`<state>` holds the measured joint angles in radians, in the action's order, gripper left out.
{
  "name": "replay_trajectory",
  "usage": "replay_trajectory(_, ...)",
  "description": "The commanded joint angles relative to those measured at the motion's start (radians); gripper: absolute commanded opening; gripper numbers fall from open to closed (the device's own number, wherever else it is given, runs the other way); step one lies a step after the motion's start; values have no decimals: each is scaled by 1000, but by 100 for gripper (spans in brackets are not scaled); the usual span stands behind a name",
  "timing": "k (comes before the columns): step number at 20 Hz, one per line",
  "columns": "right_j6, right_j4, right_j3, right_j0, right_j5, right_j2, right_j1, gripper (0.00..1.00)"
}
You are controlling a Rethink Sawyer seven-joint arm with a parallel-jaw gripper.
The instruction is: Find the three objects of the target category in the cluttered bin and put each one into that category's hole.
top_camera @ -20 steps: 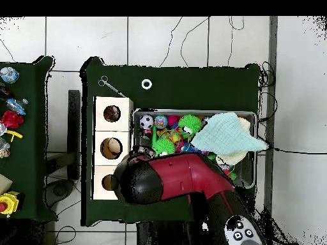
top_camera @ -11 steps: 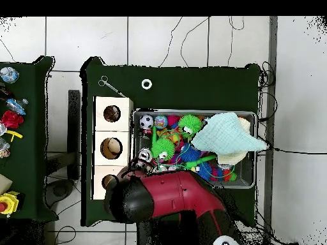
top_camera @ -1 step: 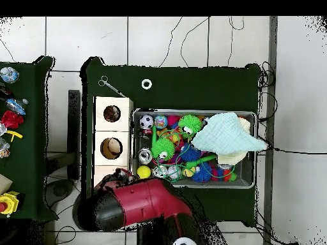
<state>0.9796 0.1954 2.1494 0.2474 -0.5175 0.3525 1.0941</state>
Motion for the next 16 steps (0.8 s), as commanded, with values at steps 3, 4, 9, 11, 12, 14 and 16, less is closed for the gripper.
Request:
replay_trajectory(3,483,-65,-48,-177,53,-162,-97,0)
replay_trajectory(4,490,-71,-52,-191,50,-166,-100,0)
replay_trajectory(9,506,-79,-56,-205,79,-174,-128,0)
replay_trajectory(11,494,-59,-63,-197,100,-171,-149,0)
replay_trajectory(12,496,-52,-63,-193,117,-173,-159,0)
replay_trajectory(14,498,-36,-72,-188,146,-182,-181,0)
replay_trajectory(16,487,-24,-82,-183,175,-185,-203,0)
